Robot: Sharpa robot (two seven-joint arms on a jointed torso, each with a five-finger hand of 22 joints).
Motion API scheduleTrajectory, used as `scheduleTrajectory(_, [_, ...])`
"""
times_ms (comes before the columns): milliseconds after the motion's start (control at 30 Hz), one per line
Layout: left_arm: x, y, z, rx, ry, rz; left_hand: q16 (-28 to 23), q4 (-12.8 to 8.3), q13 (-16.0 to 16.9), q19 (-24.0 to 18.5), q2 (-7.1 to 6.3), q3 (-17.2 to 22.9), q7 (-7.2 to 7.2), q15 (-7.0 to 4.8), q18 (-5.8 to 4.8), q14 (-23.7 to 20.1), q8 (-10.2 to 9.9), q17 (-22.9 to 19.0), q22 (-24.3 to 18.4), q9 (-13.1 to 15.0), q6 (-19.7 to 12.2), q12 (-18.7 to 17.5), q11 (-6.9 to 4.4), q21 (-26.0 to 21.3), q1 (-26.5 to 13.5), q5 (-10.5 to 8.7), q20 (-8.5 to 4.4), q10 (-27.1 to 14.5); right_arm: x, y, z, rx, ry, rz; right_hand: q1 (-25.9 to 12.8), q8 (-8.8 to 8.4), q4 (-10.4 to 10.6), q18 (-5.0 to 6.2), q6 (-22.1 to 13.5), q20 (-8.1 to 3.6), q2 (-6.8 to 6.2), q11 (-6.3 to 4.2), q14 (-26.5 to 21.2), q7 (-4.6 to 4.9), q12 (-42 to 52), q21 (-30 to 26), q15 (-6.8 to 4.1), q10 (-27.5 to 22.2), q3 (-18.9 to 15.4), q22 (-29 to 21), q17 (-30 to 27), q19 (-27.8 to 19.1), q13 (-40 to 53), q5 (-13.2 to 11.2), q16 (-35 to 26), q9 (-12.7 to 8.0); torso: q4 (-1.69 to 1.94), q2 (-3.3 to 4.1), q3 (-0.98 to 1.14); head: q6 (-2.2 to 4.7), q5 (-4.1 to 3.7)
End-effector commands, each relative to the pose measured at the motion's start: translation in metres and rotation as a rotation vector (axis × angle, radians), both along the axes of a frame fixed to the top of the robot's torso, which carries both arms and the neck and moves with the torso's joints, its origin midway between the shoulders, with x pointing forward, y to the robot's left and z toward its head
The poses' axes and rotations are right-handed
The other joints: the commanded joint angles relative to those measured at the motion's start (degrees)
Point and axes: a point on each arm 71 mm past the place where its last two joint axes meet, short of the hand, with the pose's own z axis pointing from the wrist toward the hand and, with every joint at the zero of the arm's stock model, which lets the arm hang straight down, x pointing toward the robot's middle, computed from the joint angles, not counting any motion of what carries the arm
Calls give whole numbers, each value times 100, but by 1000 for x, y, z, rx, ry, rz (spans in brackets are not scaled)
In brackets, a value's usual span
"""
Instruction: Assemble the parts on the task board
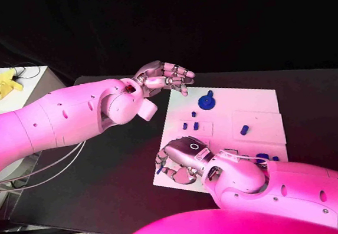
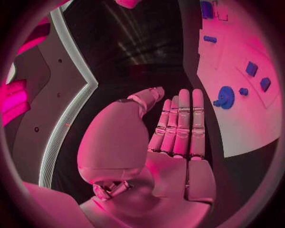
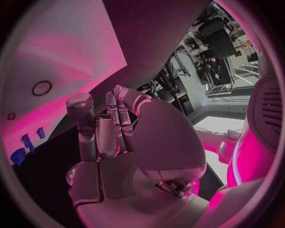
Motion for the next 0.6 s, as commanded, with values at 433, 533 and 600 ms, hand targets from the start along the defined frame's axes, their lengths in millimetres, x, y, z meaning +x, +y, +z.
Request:
scheduleTrajectory(433, [-1,1,1,-7,-1,-13,-26,-14,4,2,12,-33,28,10,58,6,-17,1,8,-11,4,-20,17,-35,27,-5,-7,4,30,-52,22,-2,-32,-98,-77,36,2,-72,-27,-9,-52,-89,59,5,21,96,4,151,66,616,26,48,20,-4,43,6,-33,-22,16,0,-118])
scheduleTrajectory(533, [-1,1,0,-6,-1,-13,-26,-14,4,2,12,-33,28,10,58,6,-17,1,8,-11,4,-20,17,-35,27,-5,-7,4,36,-63,25,-14,-37,-122,-79,36,3,-73,-26,-9,-54,-89,60,4,22,107,4,152,71,618,29,51,21,-4,44,6,-41,-24,20,0,-150])
scheduleTrajectory(600, [-1,2,0,-6,0,-13,-26,-14,4,2,12,-33,28,10,58,6,-17,1,8,-11,4,-20,17,-35,27,-5,-7,4,39,-70,26,-23,-41,-138,-82,37,4,-75,-25,-9,-57,-89,63,3,22,115,3,153,75,619,36,53,21,-4,47,7,-41,-18,22,0,-176])
